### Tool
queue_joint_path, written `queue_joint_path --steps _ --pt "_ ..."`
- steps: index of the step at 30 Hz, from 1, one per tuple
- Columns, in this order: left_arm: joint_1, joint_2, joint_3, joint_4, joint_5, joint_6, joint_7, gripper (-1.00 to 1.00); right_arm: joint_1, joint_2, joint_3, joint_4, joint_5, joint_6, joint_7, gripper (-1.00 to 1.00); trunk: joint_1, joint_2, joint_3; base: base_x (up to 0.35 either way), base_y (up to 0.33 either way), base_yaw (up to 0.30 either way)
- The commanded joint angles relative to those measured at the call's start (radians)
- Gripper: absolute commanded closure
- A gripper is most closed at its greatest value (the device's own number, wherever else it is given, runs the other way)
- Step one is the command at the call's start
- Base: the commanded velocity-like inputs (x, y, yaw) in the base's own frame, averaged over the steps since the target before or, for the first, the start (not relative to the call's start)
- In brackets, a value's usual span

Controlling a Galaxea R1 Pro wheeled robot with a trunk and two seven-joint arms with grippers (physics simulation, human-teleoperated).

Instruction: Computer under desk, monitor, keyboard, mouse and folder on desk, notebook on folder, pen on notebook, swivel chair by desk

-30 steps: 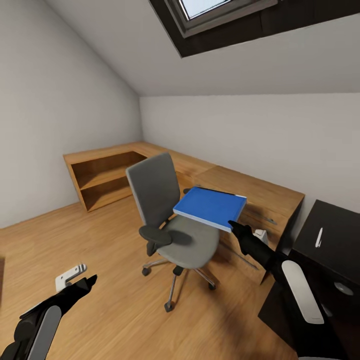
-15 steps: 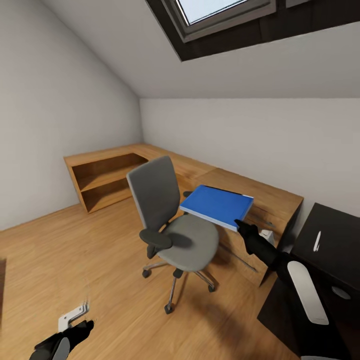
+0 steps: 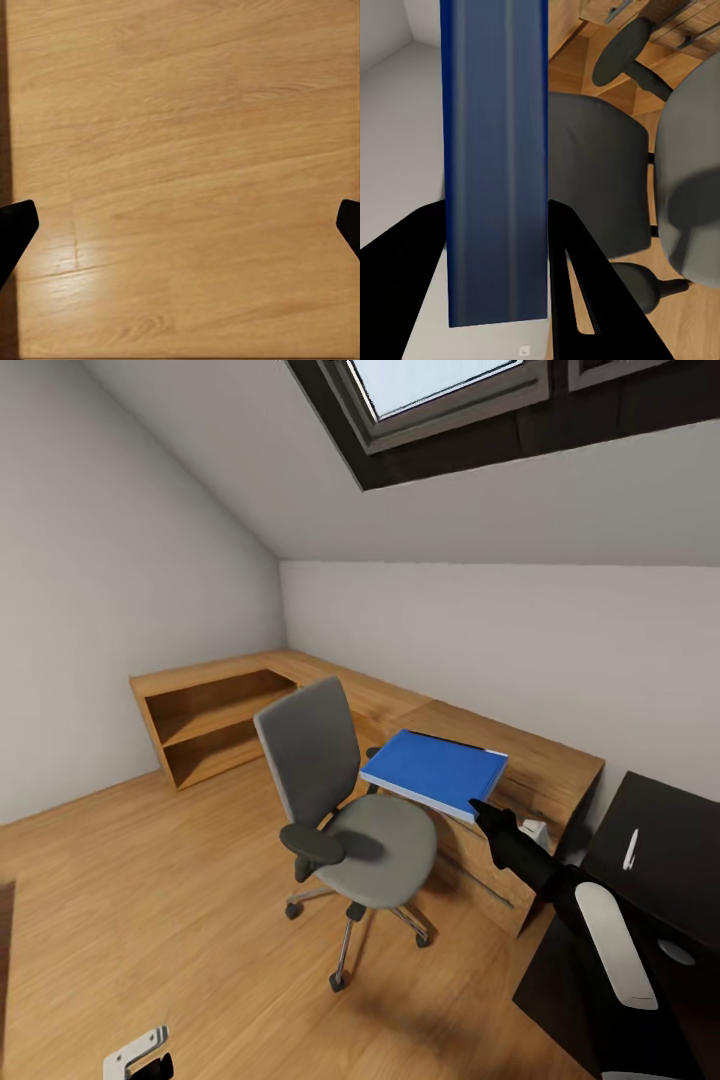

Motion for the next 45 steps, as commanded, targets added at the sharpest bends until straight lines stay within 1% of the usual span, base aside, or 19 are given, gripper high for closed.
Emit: queue_joint_path --steps 1,14,15,20,24,29,31,34,36,37,40,45 --pt "0.0 0.0 -0.001 -0.002 0.008 0.004 0.003 -1.0 -0.001 0.0 -0.001 -0.001 -0.01 0.003 -0.01 1.0 -0.004 0.007 0.002 0.0 0.0 0.0" --pt "0.0 -0.001 -0.002 -0.001 0.007 0.005 0.004 -1.0 -0.001 -0.001 -0.001 -0.002 -0.01 0.002 -0.008 1.0 -0.054 0.098 0.043 0.0 0.0 0.0" --pt "0.0 -0.001 -0.004 0.017 0.006 0.005 0.004 -1.0 -0.001 0.0 -0.001 0.0 -0.01 0.002 -0.01 1.0 -0.058 0.105 0.046 0.0 0.0 0.0" --pt "0.0 -0.001 -0.005 0.039 0.005 0.006 0.004 -1.0 -0.001 0.001 -0.001 0.0 -0.01 0.002 -0.01 1.0 -0.077 0.14 0.062 0.0 0.0 -0.005" --pt "0.0 -0.001 -0.005 0.041 0.005 0.006 0.004 -1.0 -0.001 0.0 -0.003 0.0 -0.009 0.002 -0.011 1.0 -0.092 0.168 0.074 0.0 0.0 -0.158" --pt "0.0 -0.004 -0.007 0.042 0.005 0.006 0.004 -1.0 0.0 0.0 -0.021 0.005 -0.009 0.001 -0.013 1.0 -0.111 0.203 0.09 0.0 0.0 -0.248" --pt "0.0 -0.007 -0.02 0.043 0.005 0.006 0.005 -1.0 0.0 0.001 -0.031 0.006 -0.009 0.001 -0.015 1.0 -0.119 0.217 0.096 0.0 0.0 -0.265" --pt "0.0 -0.012 -0.07 0.054 0.005 0.004 0.009 -1.0 -0.001 0.003 -0.067 0.02 -0.01 0.0 -0.018 1.0 -0.13 0.238 0.106 0.0 0.0 -0.273" --pt "0.0 -0.013 -0.092 0.058 0.006 0.004 0.011 -1.0 -0.001 0.004 -0.087 0.027 -0.01 0.0 -0.019 1.0 -0.138 0.252 0.112 0.0 0.0 -0.287" --pt "0.0 -0.014 -0.097 0.059 0.006 0.004 0.012 -1.0 -0.001 0.004 -0.093 0.029 -0.01 0.0 -0.019 1.0 -0.142 0.259 0.115 0.0 0.0 -0.292" --pt "0.0 -0.015 -0.111 0.062 0.005 0.003 0.013 -1.0 -0.001 0.005 -0.106 0.033 -0.01 0.0 -0.019 1.0 -0.142 0.259 0.115 0.0 0.0 -0.296" --pt "0.0 -0.015 -0.117 0.063 0.006 -0.011 0.012 -1.0 -0.001 0.005 -0.112 0.044 -0.01 -0.01 -0.019 1.0 -0.142 0.259 0.115 0.0 0.0 -0.299"
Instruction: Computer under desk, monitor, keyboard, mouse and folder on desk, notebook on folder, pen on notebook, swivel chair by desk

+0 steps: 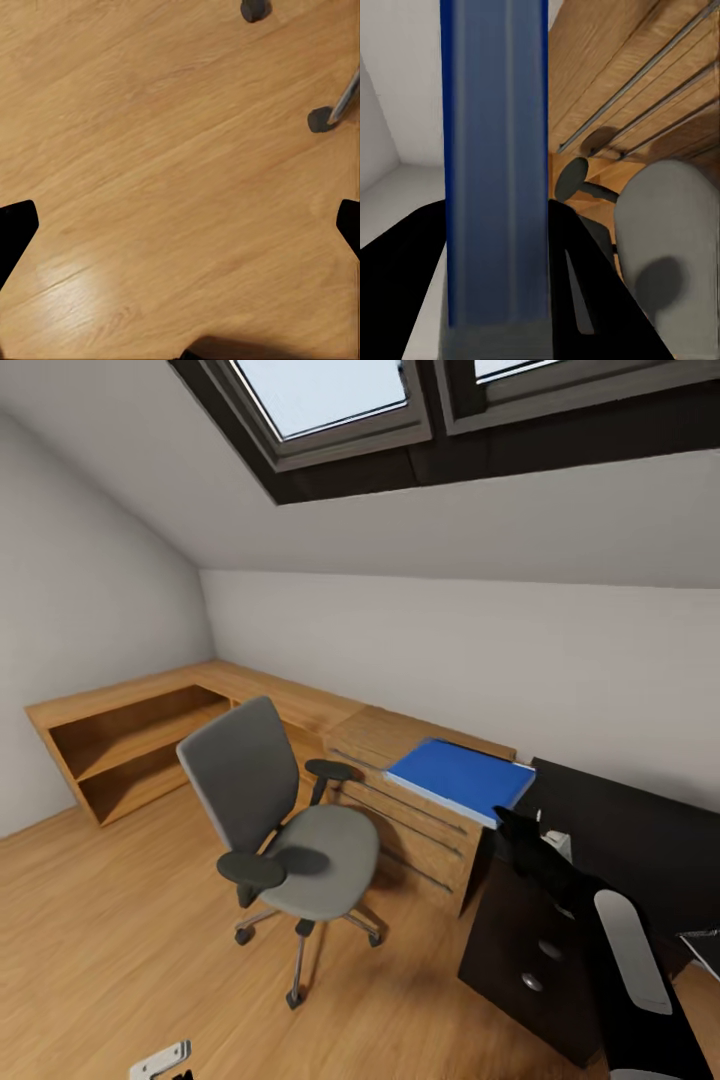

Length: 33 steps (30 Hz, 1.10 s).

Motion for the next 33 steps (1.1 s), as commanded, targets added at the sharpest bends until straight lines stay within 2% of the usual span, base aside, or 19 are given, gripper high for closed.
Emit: queue_joint_path --steps 1,6,8,10,12,17,29,33 --pt "0.0 0.0 -0.001 -0.002 0.01 -0.005 0.003 -1.0 -0.001 0.0 -0.001 0.001 -0.012 -0.011 -0.01 1.0 0.0 -0.001 -0.001 0.0 0.0 -0.3" --pt "0.0 0.0 -0.003 0.016 0.009 -0.025 0.003 -1.0 -0.001 -0.001 -0.002 0.003 -0.011 -0.031 -0.01 1.0 0.0 -0.001 -0.001 0.0 0.0 -0.3" --pt "0.0 0.0 -0.003 0.024 0.009 -0.044 0.003 -1.0 -0.001 -0.001 -0.002 0.003 -0.011 -0.033 -0.009 1.0 0.0 -0.001 -0.001 0.0 -0.014 -0.3" --pt "0.0 0.003 -0.004 0.031 0.01 -0.099 0.001 -1.0 -0.001 -0.001 -0.002 0.002 -0.011 -0.036 -0.009 1.0 0.0 -0.001 -0.001 0.025 -0.184 -0.3" --pt "0.0 0.002 -0.004 0.034 0.01 -0.111 0.001 -1.0 -0.001 -0.001 -0.003 0.002 -0.011 -0.037 -0.009 1.0 0.0 -0.001 -0.001 0.05 -0.289 -0.3" --pt "0.0 0.001 -0.006 0.048 0.01 -0.112 0.001 -1.0 -0.002 -0.001 -0.003 0.002 -0.011 -0.037 -0.009 1.0 0.0 -0.001 -0.001 0.016 -0.152 -0.3" --pt "0.0 -0.001 -0.005 0.053 0.009 -0.113 0.001 -1.0 -0.001 -0.001 -0.003 0.003 -0.008 -0.039 -0.009 1.0 0.0 -0.001 -0.001 0.001 -0.012 -0.3" --pt "0.0 -0.001 -0.005 0.055 0.01 -0.113 0.001 -1.0 -0.001 -0.002 -0.003 0.004 -0.006 -0.082 -0.01 1.0 0.0 -0.001 -0.001 0.0 0.0 -0.3"
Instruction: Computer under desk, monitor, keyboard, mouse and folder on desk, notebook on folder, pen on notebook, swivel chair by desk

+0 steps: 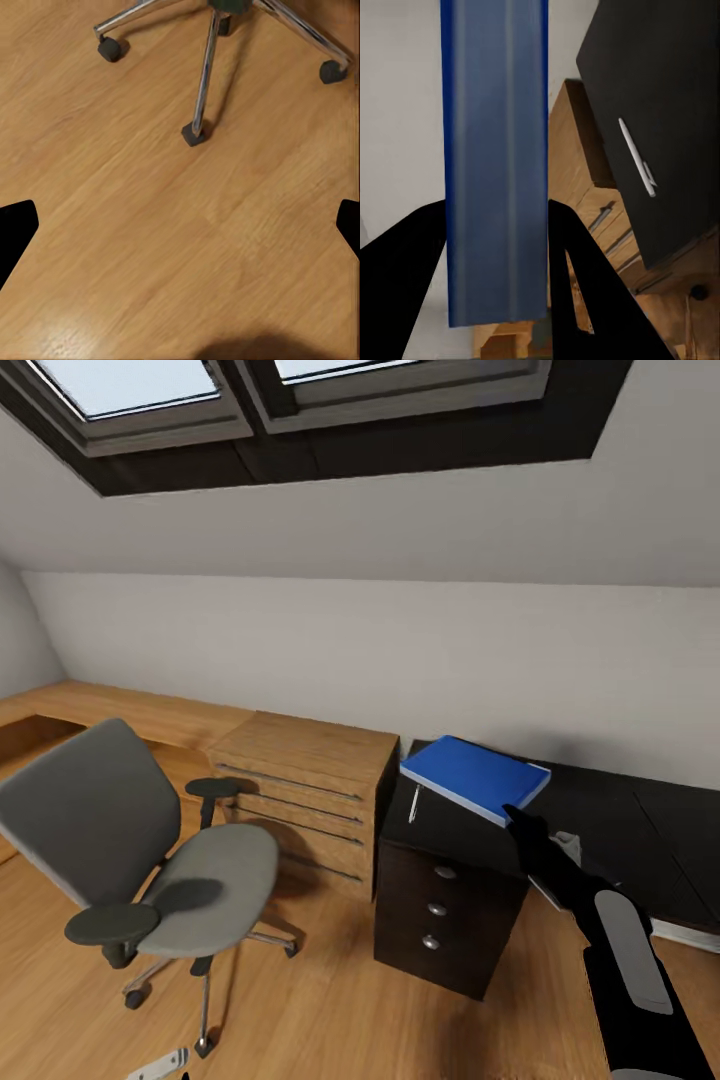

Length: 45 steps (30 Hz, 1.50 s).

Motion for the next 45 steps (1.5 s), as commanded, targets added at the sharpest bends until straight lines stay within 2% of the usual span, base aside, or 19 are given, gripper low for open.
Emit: queue_joint_path --steps 1,3,4,5,8,18,21,23,45 --pt "0.0 0.0 -0.003 0.003 0.011 -0.004 0.002 -1.0 -0.001 0.0 0.0 -0.001 -0.012 -0.005 -0.009 1.0 0.0 -0.001 -0.001 0.0 0.0 -0.3" --pt "0.0 0.0 -0.005 0.015 0.01 -0.005 0.002 -1.0 -0.001 0.0 0.0 -0.001 -0.011 -0.014 -0.009 1.0 0.0 -0.001 -0.001 0.0 0.0 -0.3" --pt "0.0 0.0 -0.014 0.037 0.009 -0.007 0.002 -1.0 -0.001 0.0 0.002 0.027 -0.009 -0.052 -0.01 1.0 0.0 -0.001 -0.001 0.0 0.0 -0.3" --pt "0.0 0.0 -0.019 0.038 0.009 -0.007 0.002 -1.0 -0.001 0.0 0.003 0.037 -0.008 -0.059 -0.01 1.0 0.0 -0.001 -0.001 0.0 0.0 -0.3" --pt "0.0 0.0 -0.042 0.04 0.009 -0.008 0.002 -1.0 -0.001 0.0 0.004 0.046 -0.007 -0.067 -0.01 1.0 0.0 -0.001 -0.001 0.0 0.0 -0.3" --pt "0.0 -0.015 -0.06 0.042 0.009 -0.009 0.0 -1.0 -0.001 0.001 0.007 0.055 -0.006 -0.069 -0.01 1.0 0.0 -0.001 -0.001 0.0 0.0 -0.3" --pt "0.0 -0.019 -0.108 0.042 0.009 -0.01 0.002 -1.0 -0.001 0.001 0.007 0.06 -0.005 -0.069 -0.01 1.0 0.0 -0.001 -0.001 0.0 0.0 -0.3" --pt "0.0 -0.019 -0.121 0.043 0.009 -0.01 0.003 -1.0 -0.001 0.0 0.007 0.062 -0.005 -0.07 -0.01 1.0 0.0 -0.001 -0.001 0.0 0.0 -0.3" --pt "0.0 -0.02 -0.13 0.043 0.01 -0.012 0.005 -1.0 -0.001 0.0 0.008 0.062 -0.005 -0.094 -0.01 1.0 0.0 -0.001 -0.001 0.0 0.0 -0.3"
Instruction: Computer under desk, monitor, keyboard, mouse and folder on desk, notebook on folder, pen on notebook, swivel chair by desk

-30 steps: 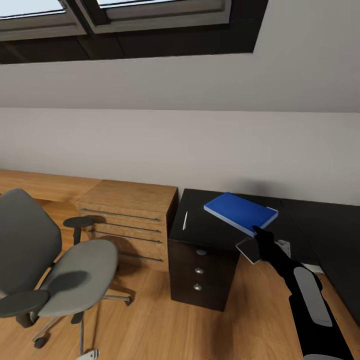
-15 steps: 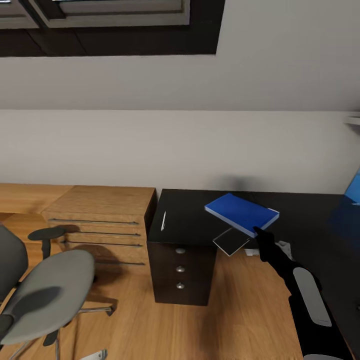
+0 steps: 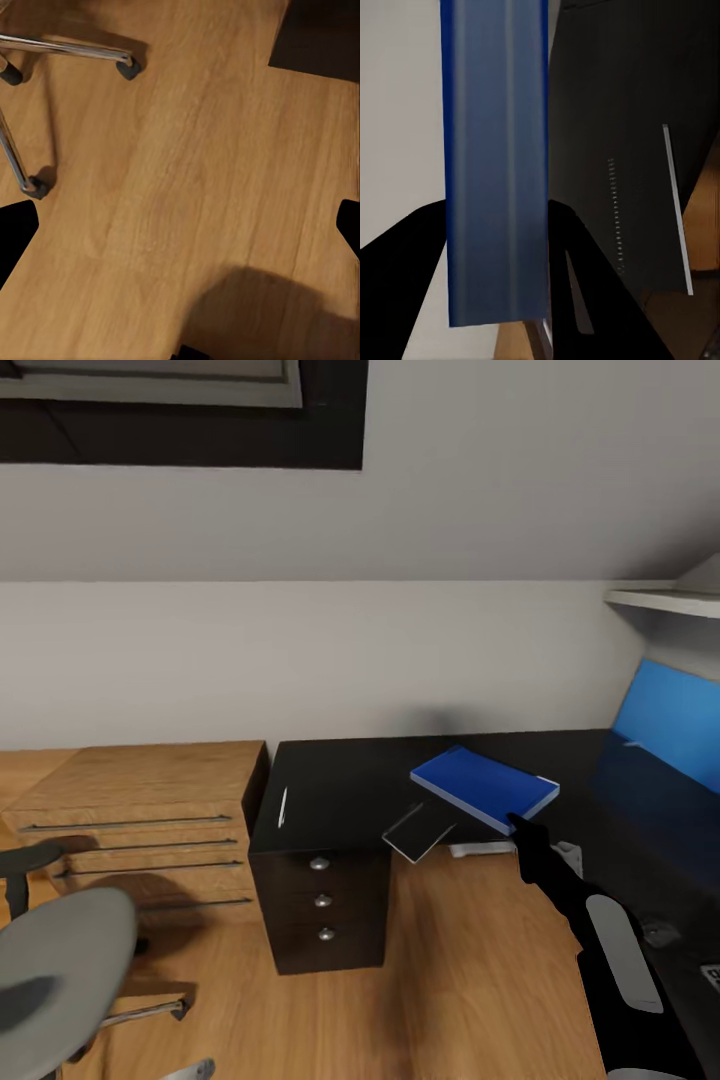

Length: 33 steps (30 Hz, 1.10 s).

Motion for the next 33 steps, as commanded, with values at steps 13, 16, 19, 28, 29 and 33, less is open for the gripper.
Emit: queue_joint_path --steps 13,16,19,28,29,33 --pt "0.0 0.002 -0.002 0.0 0.009 -0.004 0.002 -1.0 -0.001 0.0 0.0 -0.003 -0.012 0.01 -0.005 1.0 0.0 -0.001 -0.001 0.0 0.0 -0.291" --pt "0.0 0.001 -0.002 0.0 0.009 -0.004 0.002 -1.0 -0.001 0.0 0.0 -0.005 -0.016 0.012 0.001 1.0 0.0 -0.001 -0.001 0.0 0.0 -0.125" --pt "-0.001 0.0 -0.002 0.0 0.009 -0.004 0.002 -1.0 -0.001 0.001 -0.004 -0.006 -0.021 0.013 0.006 1.0 0.0 -0.001 -0.001 0.0 0.0 -0.036" --pt "0.0 0.001 -0.002 0.0 0.01 -0.004 0.002 -1.0 -0.001 0.002 -0.01 -0.007 -0.023 0.008 0.05 1.0 0.0 -0.001 -0.001 0.0 0.0 -0.004" --pt "0.0 0.001 -0.002 0.0 0.01 -0.004 0.002 -1.0 -0.001 0.002 -0.01 -0.007 -0.022 0.008 0.055 1.0 0.0 -0.001 -0.001 0.0 0.0 0.0" --pt "-0.001 0.0 -0.002 0.0 0.01 -0.004 0.002 -1.0 -0.001 0.002 -0.009 -0.002 -0.02 0.002 0.09 1.0 0.0 -0.001 -0.001 0.0 0.0 0.0"
